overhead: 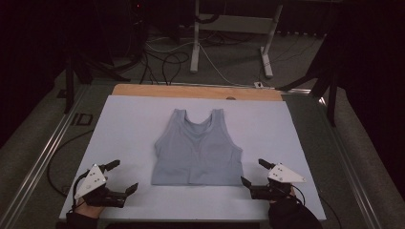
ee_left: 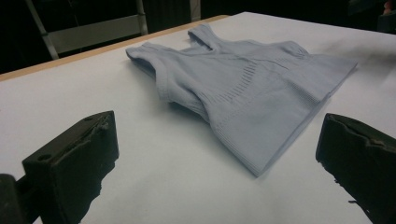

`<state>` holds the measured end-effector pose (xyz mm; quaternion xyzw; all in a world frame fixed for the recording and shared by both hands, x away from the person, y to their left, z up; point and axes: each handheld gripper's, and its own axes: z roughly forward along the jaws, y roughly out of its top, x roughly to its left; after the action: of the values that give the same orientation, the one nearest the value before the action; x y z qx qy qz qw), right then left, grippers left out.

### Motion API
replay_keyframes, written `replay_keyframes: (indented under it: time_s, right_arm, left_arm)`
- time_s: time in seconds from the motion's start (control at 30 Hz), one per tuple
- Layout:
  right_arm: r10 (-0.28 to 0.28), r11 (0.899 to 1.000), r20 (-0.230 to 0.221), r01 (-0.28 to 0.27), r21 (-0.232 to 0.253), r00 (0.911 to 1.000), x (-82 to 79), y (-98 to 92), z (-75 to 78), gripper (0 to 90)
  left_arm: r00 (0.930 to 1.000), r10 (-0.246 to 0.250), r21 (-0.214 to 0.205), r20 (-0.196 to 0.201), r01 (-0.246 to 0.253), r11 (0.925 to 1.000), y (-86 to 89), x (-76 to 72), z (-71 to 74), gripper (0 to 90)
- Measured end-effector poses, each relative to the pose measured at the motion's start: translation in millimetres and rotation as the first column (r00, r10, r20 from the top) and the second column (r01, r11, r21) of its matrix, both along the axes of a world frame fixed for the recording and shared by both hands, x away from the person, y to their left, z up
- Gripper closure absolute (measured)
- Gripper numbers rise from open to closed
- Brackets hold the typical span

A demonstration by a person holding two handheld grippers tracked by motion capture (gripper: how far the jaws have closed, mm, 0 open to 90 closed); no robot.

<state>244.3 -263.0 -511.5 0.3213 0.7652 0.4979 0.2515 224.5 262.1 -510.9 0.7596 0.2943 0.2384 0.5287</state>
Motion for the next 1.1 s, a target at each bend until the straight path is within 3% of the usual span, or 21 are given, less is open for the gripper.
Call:
replay_keyframes:
  time_s: [0.33,0.7,0.93,1.1]
  right_arm:
    - [0.021,0.999,-0.009,-0.021,-0.038,0.9997,0.3,5.0,-1.7,9.1]
    - [0.027,1.000,-0.015,-0.026,0.010,0.9995,0.9,4.7,-0.3,9.1]
    - [0.021,1.000,-0.017,-0.021,-0.021,0.9996,0.2,7.9,0.3,9.1]
    - [0.029,1.000,-0.025,-0.029,-0.008,0.9993,0.2,10.0,3.8,9.1]
  left_arm:
    - [0.9999,-0.013,-0.009,-0.005,0.013,0.9999,-0.5,0.6,0.0,0.0]
    - [0.9997,-0.022,-0.013,-0.012,0.022,0.9997,-1.5,1.2,0.5,0.0]
    - [0.9994,-0.032,-0.011,-0.013,0.032,0.9994,-2.3,1.1,1.6,0.0]
    - [0.9992,-0.035,-0.017,-0.017,0.035,0.9992,-2.7,0.7,4.0,0.0]
